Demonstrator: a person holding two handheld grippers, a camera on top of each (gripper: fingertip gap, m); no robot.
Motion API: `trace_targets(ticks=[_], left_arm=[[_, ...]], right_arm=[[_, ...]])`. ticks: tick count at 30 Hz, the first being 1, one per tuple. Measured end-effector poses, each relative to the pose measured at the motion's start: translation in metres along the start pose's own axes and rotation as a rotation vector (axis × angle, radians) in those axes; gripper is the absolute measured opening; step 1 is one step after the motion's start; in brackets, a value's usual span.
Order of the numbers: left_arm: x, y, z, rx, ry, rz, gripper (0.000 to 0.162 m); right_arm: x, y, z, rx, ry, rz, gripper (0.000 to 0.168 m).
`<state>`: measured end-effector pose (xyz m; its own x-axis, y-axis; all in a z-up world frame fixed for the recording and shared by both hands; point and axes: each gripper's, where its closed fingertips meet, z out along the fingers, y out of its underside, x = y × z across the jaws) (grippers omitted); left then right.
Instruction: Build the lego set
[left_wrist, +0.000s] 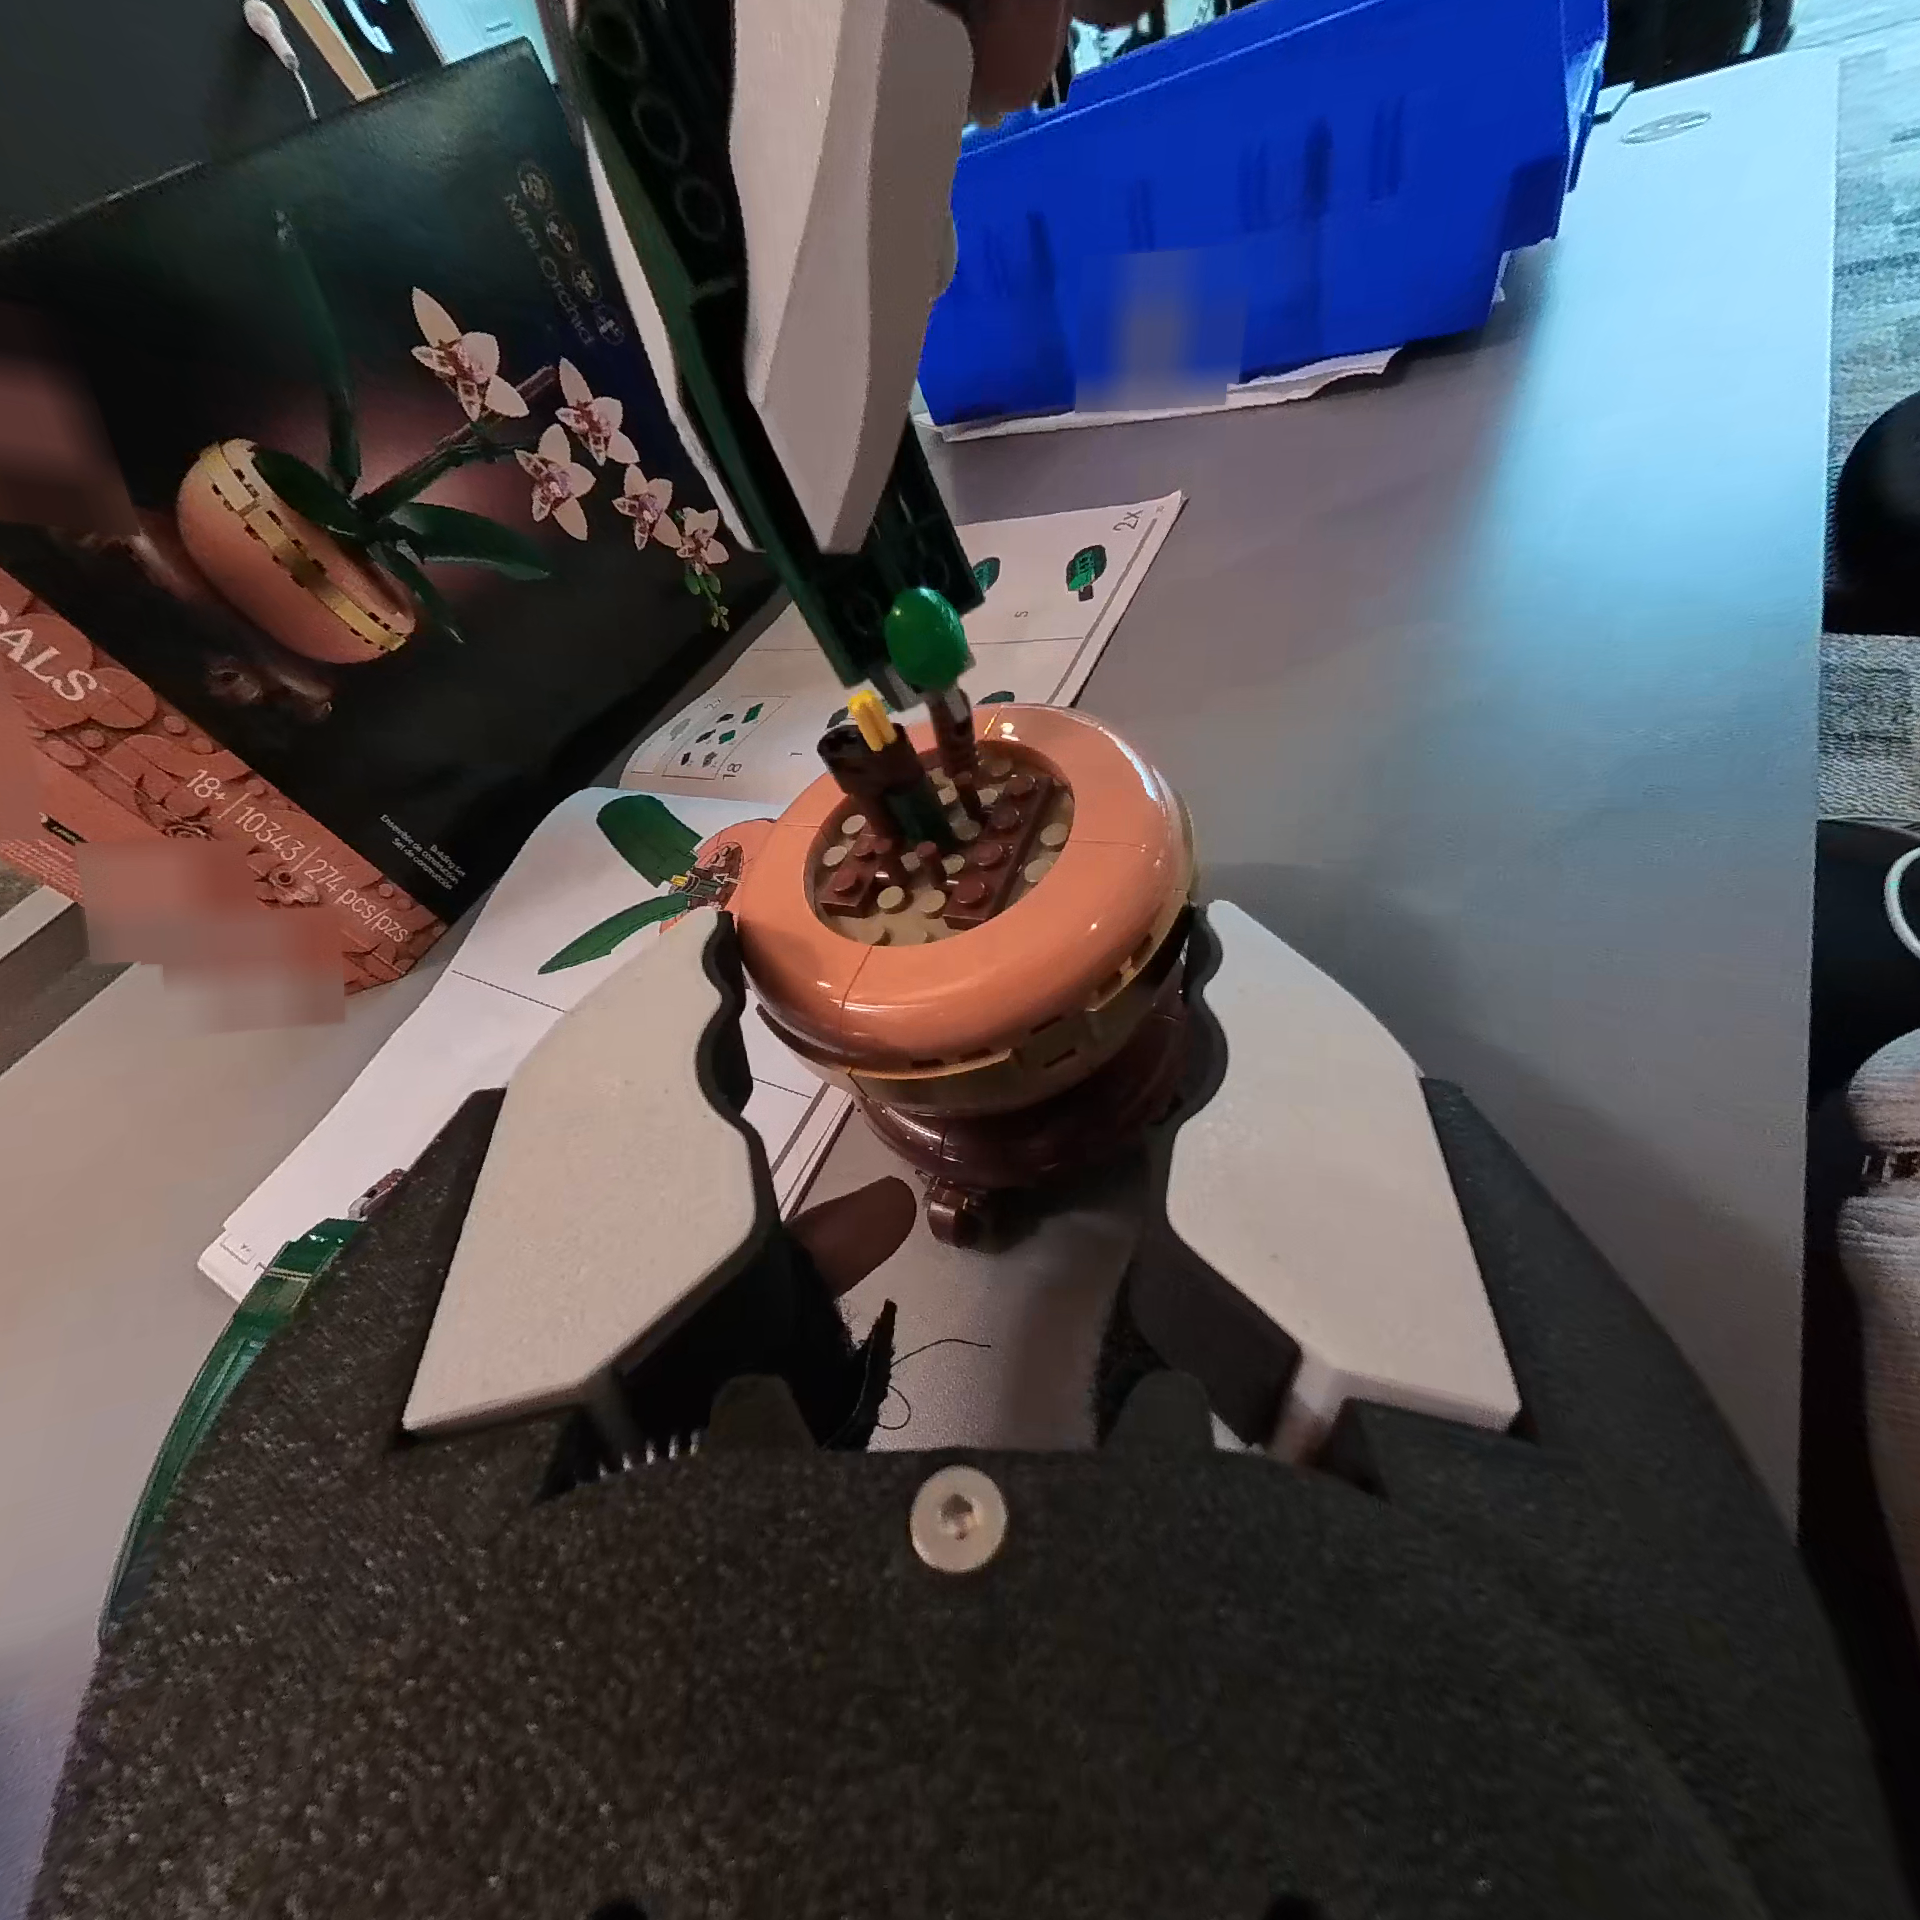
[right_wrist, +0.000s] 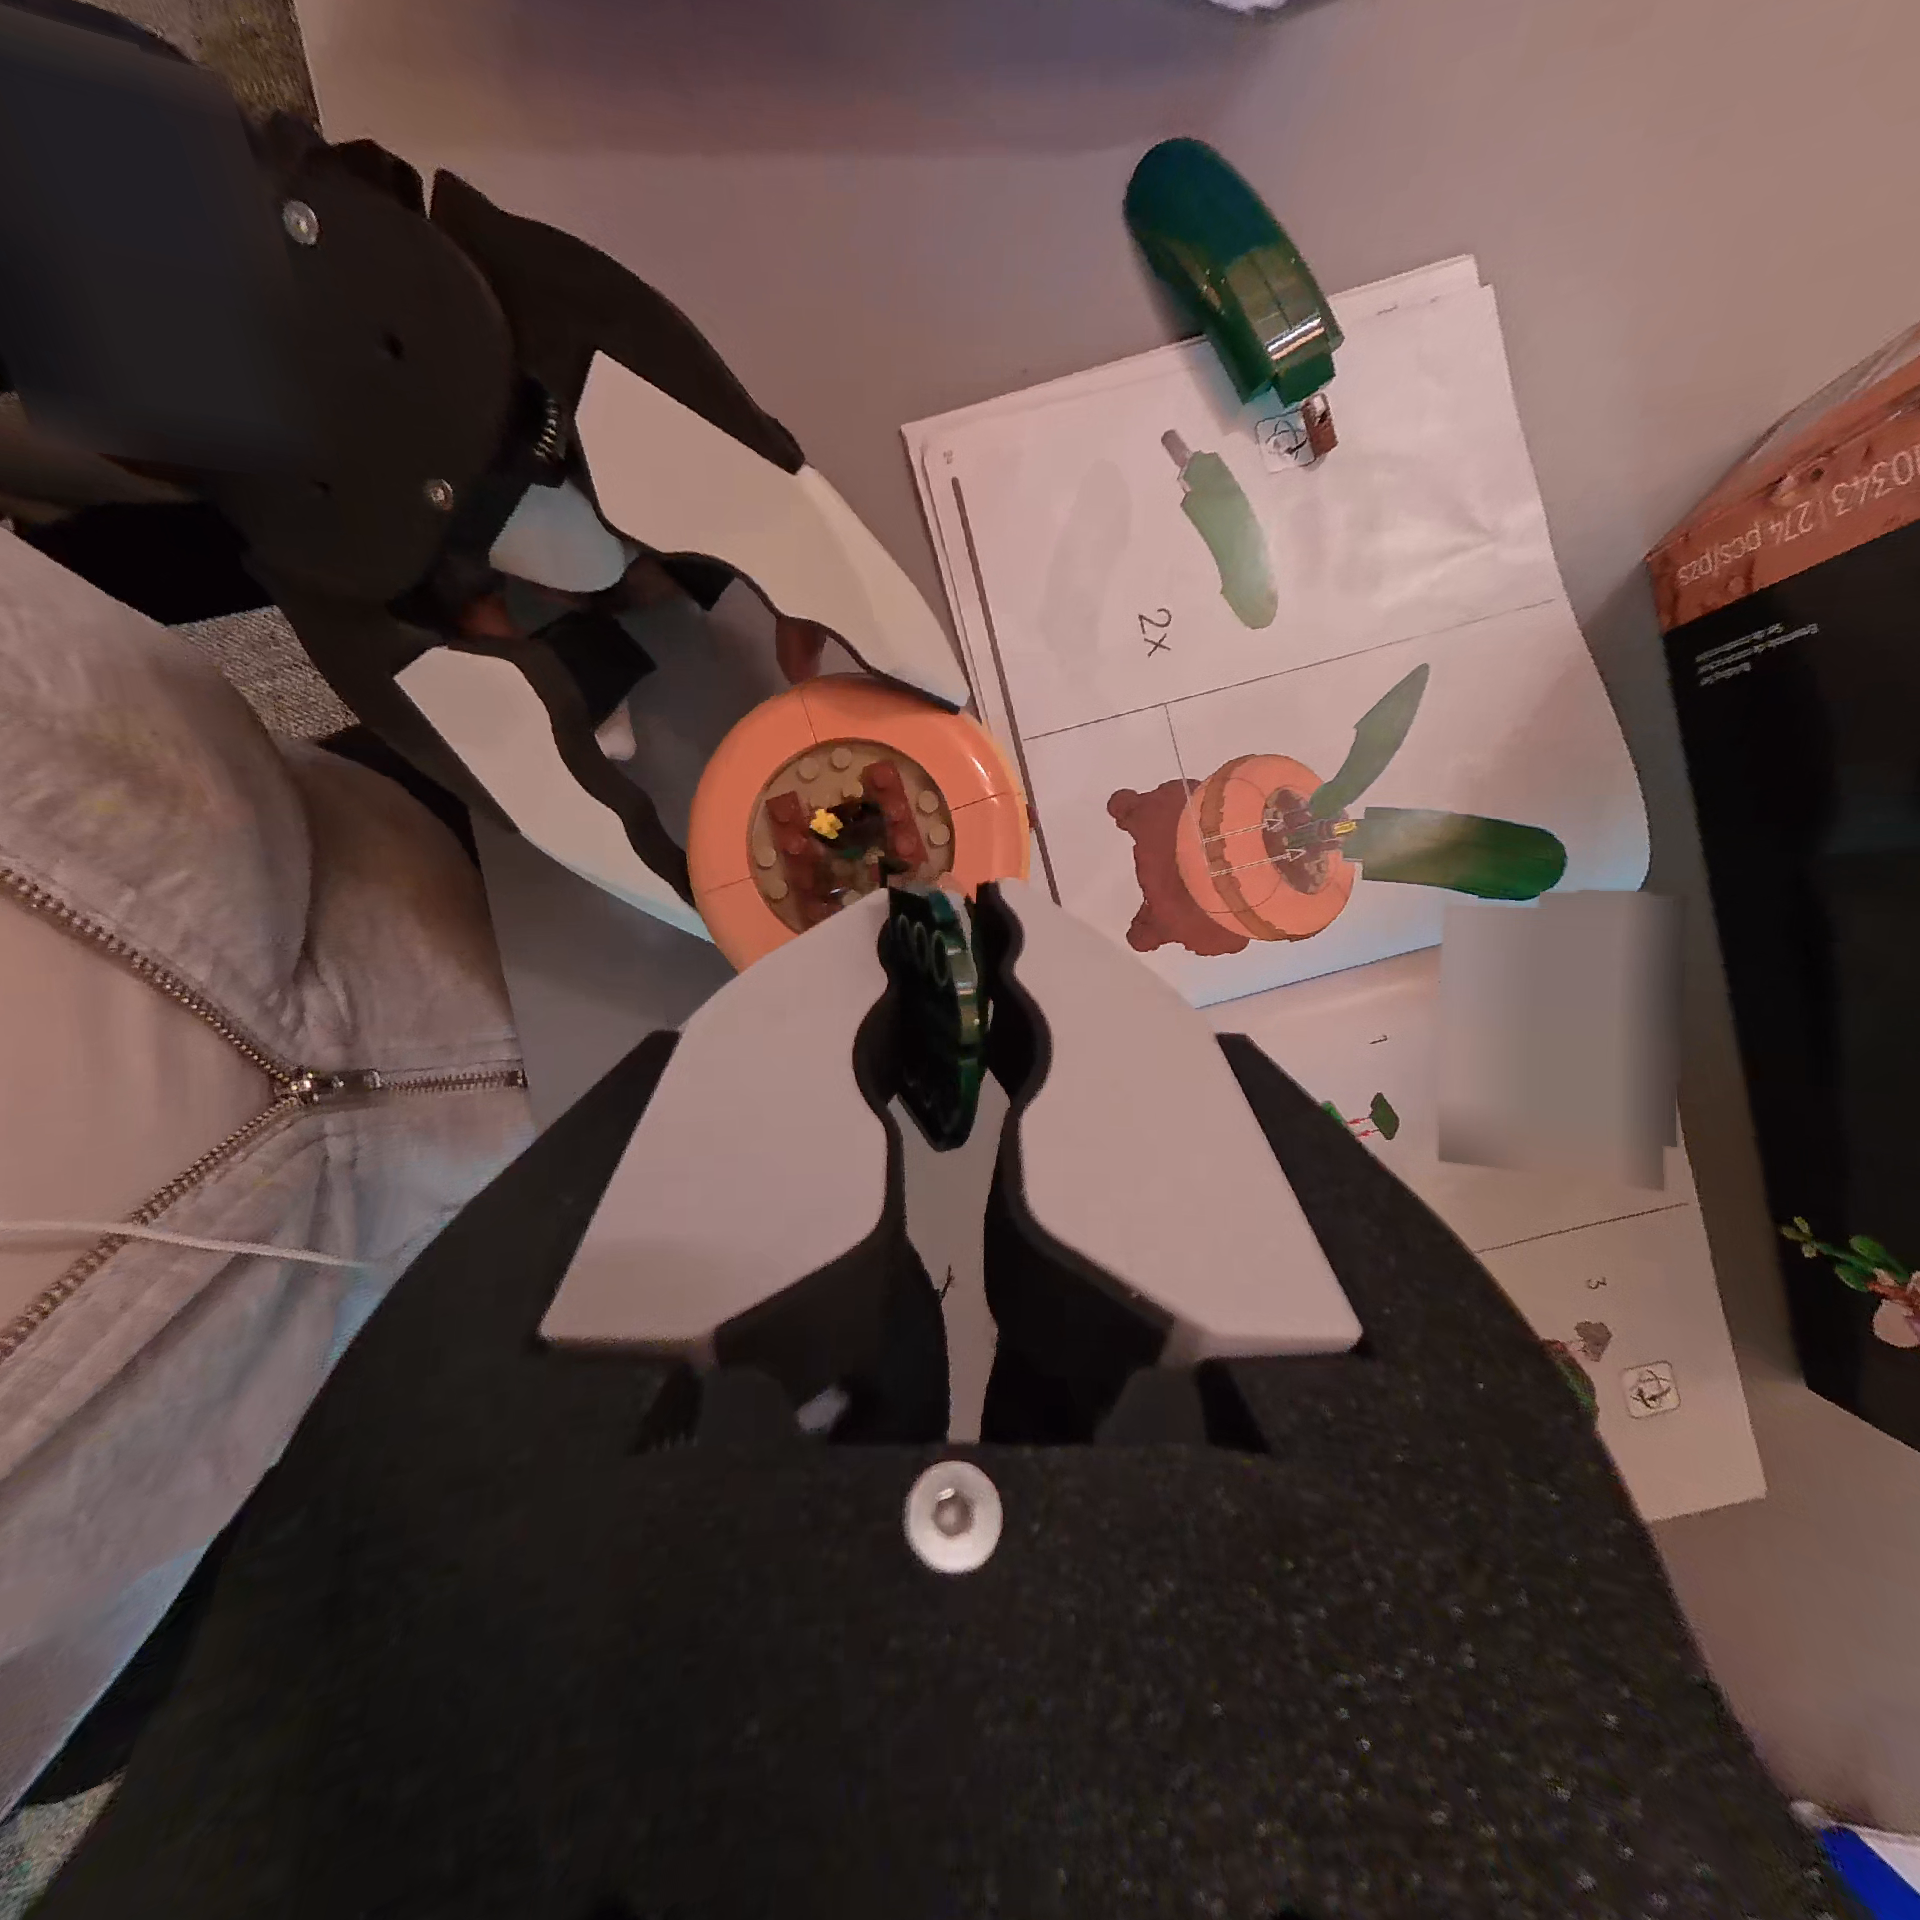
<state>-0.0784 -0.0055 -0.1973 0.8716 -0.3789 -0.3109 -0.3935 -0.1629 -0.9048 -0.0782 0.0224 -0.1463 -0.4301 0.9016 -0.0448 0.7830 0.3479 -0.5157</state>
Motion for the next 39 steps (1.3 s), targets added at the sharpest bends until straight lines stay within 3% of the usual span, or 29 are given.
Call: trace_targets(ticks=[14, 39], left_arm=[[0.0002, -0.0006, 0.0002, 0.006, -0.022, 0.023, 0.08], [-0.0001, -0.0002, 0.0002, 0.002, -0.059, 0.068, 0.079]], right_arm=[[-0.0017, -0.0034, 0.0025, -0.093, 0.027, -0.075, 0.011], [-0.0014, -0.0056, 0.0024, -0.013, 0.103, -0.091, 0.011]])
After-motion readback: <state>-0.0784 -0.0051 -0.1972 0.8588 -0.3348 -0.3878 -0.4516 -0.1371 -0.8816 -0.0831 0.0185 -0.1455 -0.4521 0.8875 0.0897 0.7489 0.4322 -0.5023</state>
